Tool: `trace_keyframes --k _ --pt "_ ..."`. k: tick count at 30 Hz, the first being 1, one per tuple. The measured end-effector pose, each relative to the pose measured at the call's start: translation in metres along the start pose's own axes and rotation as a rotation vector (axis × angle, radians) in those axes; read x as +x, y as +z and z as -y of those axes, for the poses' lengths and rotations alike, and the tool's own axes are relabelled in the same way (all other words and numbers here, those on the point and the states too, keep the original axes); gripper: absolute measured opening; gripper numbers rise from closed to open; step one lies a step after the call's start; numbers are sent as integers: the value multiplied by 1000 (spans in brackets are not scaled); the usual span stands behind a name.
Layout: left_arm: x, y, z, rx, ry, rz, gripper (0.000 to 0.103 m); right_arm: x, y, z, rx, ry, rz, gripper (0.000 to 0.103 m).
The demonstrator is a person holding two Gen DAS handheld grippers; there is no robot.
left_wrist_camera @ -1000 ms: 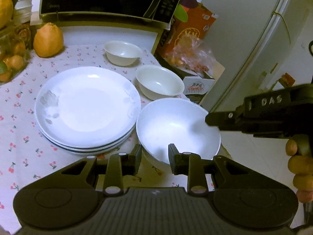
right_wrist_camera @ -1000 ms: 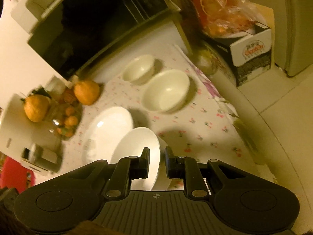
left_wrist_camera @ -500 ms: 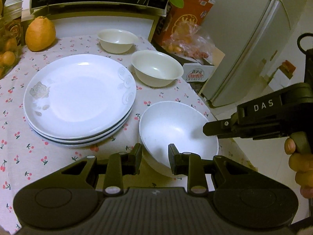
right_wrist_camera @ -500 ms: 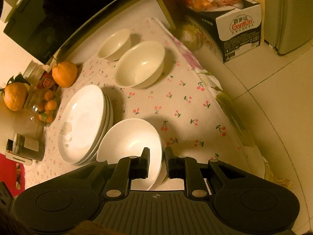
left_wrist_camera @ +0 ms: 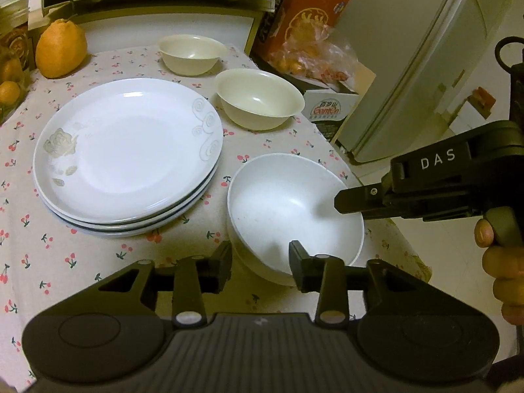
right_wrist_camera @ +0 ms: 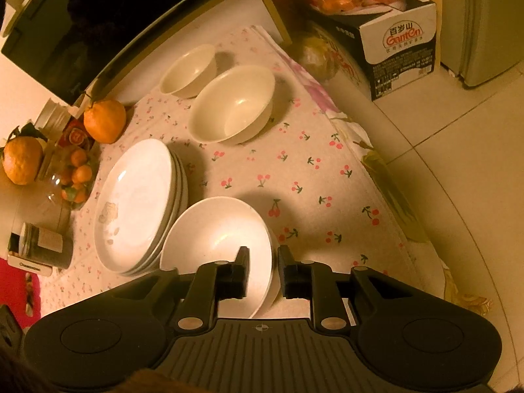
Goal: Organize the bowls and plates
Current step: 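Set the white bowls down beside the plates and open both tools, then move both tools toward the remaining white bowls near the microwave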
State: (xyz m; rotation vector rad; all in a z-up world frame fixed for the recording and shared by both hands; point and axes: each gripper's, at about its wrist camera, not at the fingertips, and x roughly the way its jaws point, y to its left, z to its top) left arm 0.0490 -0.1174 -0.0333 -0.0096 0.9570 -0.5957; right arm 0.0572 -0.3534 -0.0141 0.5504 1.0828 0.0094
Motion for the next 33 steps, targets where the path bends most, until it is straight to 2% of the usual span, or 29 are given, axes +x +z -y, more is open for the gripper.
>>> trace_keyframes --k 5,7,9,13,17,19,23,28,33 --pt "0 2 0 -10 1 -18 46 -1 1 0 5 0 4 26" --pt "-1 3 0 -9 2 -24 57 -1 1 1 12 2 5 29" --pt "-2 4 1 -2 4 -27 65 -2 2 2 19 5 5 41" --pt "-6 5 4 12 -3 -36 81 -5 2 2 32 28 18 53" --pt "-12 7 1 -13 -6 -48 96 -8 4 3 53 42 47 77" --pt "-16 9 -1 -27 -10 -50 101 -10 5 4 64 56 59 82" --pt "-20 13 -6 -49 -14 -63 102 -14 7 8 100 95 87 90" --pt "-25 25 -12 -79 0 -66 103 -11 7 15 161 89 114 90" --pt "-30 51 -19 -66 53 -27 103 -12 12 27 251 134 155 90"
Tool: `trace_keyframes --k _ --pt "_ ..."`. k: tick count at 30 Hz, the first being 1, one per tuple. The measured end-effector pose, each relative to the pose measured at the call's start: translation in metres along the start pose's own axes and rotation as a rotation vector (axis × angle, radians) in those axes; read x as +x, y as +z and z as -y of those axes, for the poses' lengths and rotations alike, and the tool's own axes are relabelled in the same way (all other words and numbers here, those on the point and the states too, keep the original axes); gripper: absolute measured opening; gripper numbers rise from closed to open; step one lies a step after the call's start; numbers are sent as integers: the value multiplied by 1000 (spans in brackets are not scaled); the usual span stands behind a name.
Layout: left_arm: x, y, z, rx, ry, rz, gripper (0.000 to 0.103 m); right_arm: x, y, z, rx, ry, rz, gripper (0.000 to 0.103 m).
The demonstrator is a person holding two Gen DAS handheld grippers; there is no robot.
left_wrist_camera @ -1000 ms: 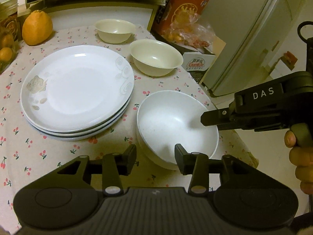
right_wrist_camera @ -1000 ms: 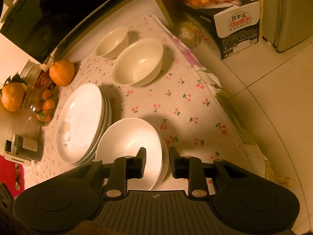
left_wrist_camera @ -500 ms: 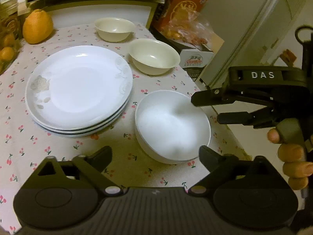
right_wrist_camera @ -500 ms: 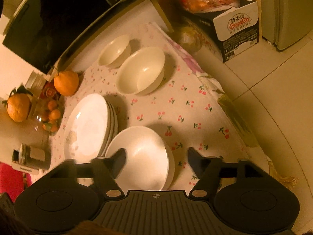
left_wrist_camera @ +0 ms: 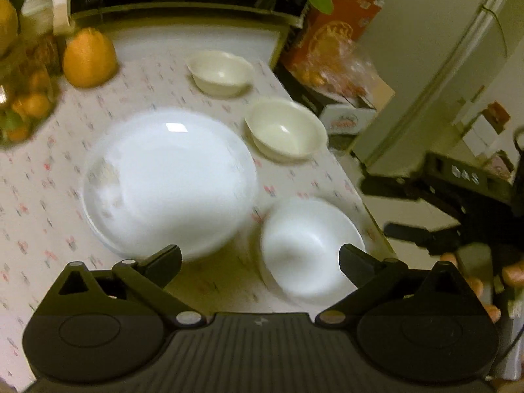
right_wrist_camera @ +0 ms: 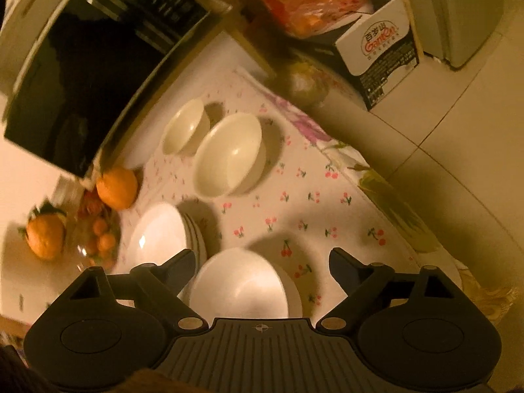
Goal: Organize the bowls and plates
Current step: 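Move both tools toward the remaining white bowls near the microwave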
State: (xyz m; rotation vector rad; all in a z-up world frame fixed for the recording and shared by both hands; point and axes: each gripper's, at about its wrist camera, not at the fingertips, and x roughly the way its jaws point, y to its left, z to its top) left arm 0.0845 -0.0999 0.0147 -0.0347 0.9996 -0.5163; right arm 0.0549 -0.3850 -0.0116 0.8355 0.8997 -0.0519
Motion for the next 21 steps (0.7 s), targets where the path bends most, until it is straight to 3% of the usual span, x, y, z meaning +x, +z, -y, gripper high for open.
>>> trace_keyframes --k 7,15,21 --pt "6 41 7 58 80 57 103 12 13 9 147 46 37 90" --pt "38 73 11 103 91 35 103 29 22 6 224 94 87 90" --pt "68 98 5 144 46 67 102 39 28 13 321 143 137 90"
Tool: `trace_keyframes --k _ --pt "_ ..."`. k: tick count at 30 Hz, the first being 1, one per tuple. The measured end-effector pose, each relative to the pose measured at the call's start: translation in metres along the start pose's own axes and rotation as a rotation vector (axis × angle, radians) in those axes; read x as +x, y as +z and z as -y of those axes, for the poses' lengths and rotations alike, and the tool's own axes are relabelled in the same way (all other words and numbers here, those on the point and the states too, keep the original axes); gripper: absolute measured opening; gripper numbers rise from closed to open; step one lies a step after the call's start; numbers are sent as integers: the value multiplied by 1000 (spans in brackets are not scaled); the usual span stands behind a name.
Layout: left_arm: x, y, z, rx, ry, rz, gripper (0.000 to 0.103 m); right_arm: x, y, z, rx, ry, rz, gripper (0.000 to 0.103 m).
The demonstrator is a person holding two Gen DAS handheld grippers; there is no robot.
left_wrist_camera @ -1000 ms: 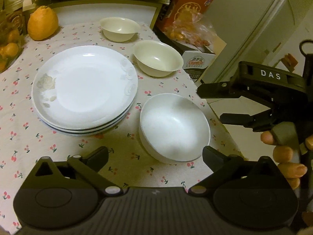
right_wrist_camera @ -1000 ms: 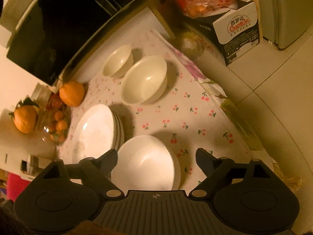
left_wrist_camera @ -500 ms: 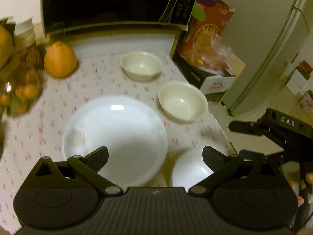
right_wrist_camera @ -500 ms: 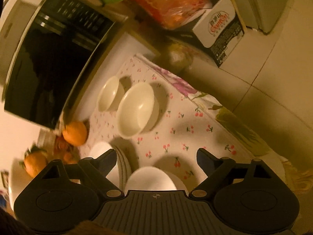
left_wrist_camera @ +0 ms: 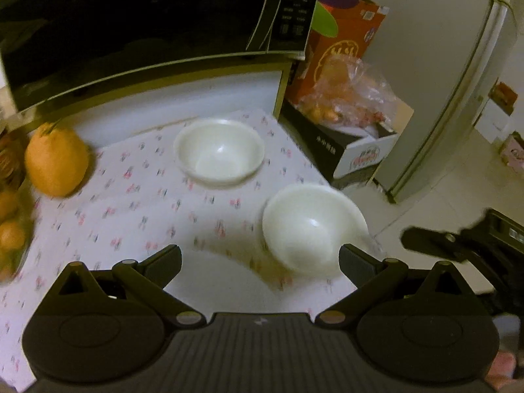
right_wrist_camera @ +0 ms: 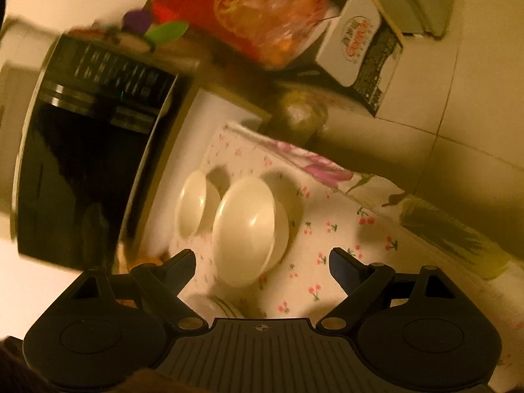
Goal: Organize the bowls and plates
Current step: 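Move both tools toward the remaining white bowls near the microwave, then close the left tool on a white bowl rim while the right tool grips another bowl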
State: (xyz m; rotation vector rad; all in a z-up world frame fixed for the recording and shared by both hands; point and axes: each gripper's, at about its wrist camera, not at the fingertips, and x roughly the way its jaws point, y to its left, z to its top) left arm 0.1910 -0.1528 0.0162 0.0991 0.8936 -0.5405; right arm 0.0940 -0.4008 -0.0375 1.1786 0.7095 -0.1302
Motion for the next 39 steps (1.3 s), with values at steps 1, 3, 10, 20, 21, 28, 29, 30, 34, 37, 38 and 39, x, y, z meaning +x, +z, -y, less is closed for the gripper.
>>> trace_keyframes --k 1,3,10,20,21,28,29,30,34,37,38,39 --pt "6 4 -3 -14 -10 0 101 3 1 1 16 19 -4 90" --pt "14 10 -8 -49 -47 -10 99 7 3 1 33 34 -5 90" --pt "47 24 -18 -107 -183 -87 89 27 -2 -1 46 29 -30 85" --pt "78 33 -15 -80 -217 -161 59 40 -3 4 95 8 -9 52" --pt "80 34 -15 -78 -218 -165 55 41 -3 3 91 3 -5 49" --pt "91 38 -14 -65 -215 -180 36 41 0 9 106 -2 6 34" --pt "91 39 -14 -65 -214 -180 35 42 0 9 105 -4 6 33" --pt "91 38 -15 -65 -213 -180 32 42 1 10 103 -7 7 32" --pt "94 37 -13 -53 -204 -182 23 43 2 12 113 0 8 28" --pt "95 37 -12 -40 -191 -183 19 44 2 14 119 8 4 24" --pt "95 38 -12 -39 -189 -182 19 44 3 14 121 11 3 23" --pt "95 38 -12 -39 -186 -180 18 44 3 14 122 13 2 23"
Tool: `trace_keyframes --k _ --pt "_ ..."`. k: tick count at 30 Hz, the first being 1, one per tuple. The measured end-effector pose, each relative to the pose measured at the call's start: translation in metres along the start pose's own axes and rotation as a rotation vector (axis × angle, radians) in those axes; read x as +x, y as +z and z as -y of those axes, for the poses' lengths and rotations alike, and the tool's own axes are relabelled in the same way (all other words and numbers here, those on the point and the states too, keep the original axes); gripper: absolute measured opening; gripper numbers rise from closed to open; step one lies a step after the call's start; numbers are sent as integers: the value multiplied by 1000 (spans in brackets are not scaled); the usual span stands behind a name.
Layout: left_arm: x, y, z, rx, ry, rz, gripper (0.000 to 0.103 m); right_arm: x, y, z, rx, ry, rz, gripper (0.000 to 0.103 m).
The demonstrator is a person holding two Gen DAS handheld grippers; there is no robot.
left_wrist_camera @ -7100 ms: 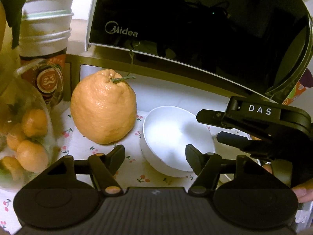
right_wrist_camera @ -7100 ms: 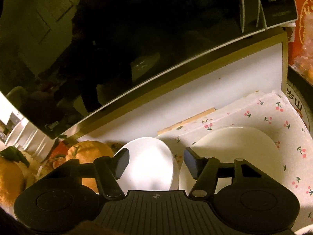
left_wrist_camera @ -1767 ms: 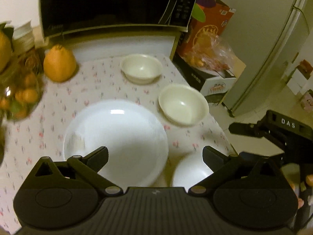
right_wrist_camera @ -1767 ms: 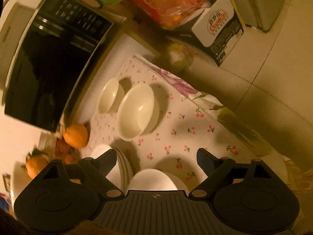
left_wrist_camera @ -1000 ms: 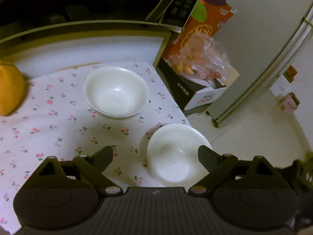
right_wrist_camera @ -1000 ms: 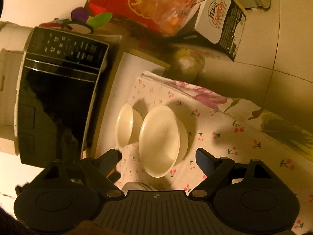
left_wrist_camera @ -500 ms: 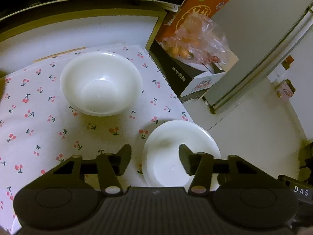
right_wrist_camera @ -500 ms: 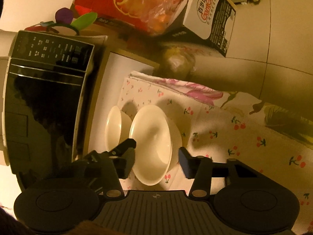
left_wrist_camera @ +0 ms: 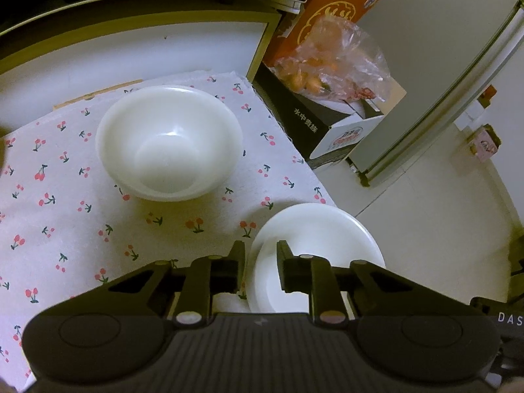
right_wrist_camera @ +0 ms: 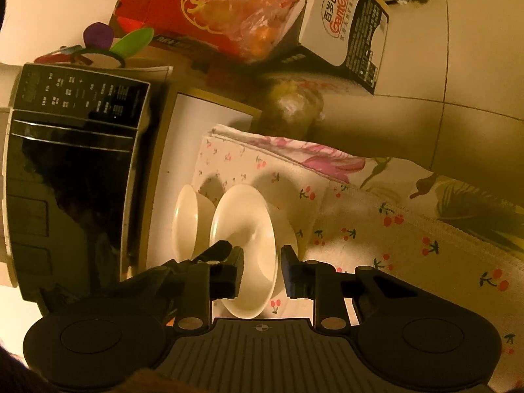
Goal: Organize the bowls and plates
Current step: 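Close the left tool on a white bowl rim while the right tool grips another bowl, then carry both held white bowls to beside the white plate stack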
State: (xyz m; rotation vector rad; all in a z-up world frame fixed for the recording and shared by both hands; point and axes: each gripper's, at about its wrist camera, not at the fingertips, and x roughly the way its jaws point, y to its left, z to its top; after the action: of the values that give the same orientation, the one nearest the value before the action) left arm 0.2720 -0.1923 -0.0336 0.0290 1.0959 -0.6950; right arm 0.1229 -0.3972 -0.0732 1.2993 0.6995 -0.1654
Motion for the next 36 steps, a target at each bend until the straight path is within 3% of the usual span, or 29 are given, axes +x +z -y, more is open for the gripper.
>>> trace_keyframes --k 13,25,32,36 --pt "-6 -2 4 1 24 30 11 -6 6 7 89 63 -10 16" --pt "-38 -14 18 13 10 83 11 -13 6 -6 53 106 -55 16" --pt "-35 -32 19 -9 47 34 12 -7 2 -2 17 19 -107 11" --pt "-30 -37 11 -30 32 20 13 -8 3 -5 -30 -5 -99 10"
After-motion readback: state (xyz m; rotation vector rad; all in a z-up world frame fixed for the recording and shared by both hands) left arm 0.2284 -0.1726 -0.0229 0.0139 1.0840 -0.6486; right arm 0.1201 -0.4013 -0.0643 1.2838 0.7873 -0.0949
